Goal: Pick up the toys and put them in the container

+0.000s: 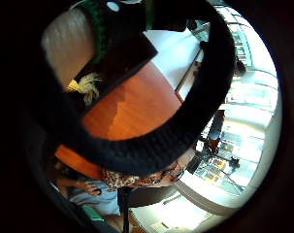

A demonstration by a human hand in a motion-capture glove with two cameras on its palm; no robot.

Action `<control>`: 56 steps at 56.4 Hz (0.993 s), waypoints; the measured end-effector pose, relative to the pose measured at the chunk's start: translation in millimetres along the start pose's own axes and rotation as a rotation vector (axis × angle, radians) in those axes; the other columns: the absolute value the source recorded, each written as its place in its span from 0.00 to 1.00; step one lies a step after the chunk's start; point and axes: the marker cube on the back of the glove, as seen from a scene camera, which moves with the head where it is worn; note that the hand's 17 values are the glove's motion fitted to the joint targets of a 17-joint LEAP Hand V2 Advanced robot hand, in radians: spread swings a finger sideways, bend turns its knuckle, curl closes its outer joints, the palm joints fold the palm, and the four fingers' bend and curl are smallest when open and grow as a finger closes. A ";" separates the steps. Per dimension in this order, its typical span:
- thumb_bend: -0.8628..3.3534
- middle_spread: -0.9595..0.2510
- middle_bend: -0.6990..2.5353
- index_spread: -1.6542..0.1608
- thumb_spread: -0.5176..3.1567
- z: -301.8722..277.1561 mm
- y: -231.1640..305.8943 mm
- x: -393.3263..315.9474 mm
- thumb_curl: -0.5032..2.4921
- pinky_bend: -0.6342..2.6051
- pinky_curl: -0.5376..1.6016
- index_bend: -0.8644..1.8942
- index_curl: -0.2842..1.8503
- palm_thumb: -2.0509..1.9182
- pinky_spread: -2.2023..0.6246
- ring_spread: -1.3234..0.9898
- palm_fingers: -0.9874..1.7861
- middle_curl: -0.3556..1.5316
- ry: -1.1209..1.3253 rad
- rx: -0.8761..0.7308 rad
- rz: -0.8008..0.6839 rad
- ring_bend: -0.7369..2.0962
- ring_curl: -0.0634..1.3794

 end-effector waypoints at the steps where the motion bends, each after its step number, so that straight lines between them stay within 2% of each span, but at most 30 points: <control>1: 0.20 0.75 0.25 0.72 0.50 -2.4 3.9 3.3 0.24 0.48 0.44 0.44 0.38 0.50 0.80 0.56 0.28 0.39 -0.003 0.011 0.009 0.31 0.26; 14: 0.19 0.75 0.25 0.72 0.49 -32.3 86.7 92.7 0.24 0.47 0.43 0.40 0.35 0.50 0.81 0.55 0.29 0.35 -0.013 0.092 0.113 0.31 0.23; 19: 0.19 0.75 0.25 0.72 0.49 -43.4 119.5 132.5 0.24 0.47 0.43 0.40 0.34 0.50 0.81 0.55 0.30 0.34 0.039 0.106 0.260 0.31 0.22; 23: 0.19 0.75 0.25 0.72 0.49 -54.5 146.3 149.1 0.24 0.46 0.42 0.39 0.34 0.50 0.81 0.55 0.30 0.34 0.004 0.130 0.210 0.31 0.21; 29: 0.19 0.75 0.25 0.72 0.49 -67.5 187.4 179.4 0.24 0.46 0.42 0.39 0.34 0.50 0.81 0.55 0.30 0.33 0.022 0.169 0.255 0.31 0.20; 35: 0.19 0.75 0.26 0.72 0.49 -73.5 229.9 193.0 0.23 0.45 0.42 0.39 0.33 0.50 0.81 0.55 0.31 0.32 -0.057 0.223 0.207 0.31 0.19; 40: 0.19 0.76 0.26 0.72 0.49 -62.6 260.6 208.7 0.23 0.45 0.41 0.39 0.33 0.50 0.81 0.55 0.31 0.32 -0.021 0.234 0.207 0.32 0.19; 45: 0.19 0.76 0.26 0.72 0.49 -43.2 277.6 210.4 0.23 0.45 0.41 0.39 0.33 0.50 0.81 0.55 0.32 0.31 -0.089 0.236 0.212 0.32 0.19; 56: 0.19 0.76 0.26 0.72 0.49 28.0 288.9 206.8 0.23 0.45 0.41 0.38 0.33 0.50 0.81 0.56 0.32 0.31 -0.108 0.170 0.256 0.32 0.19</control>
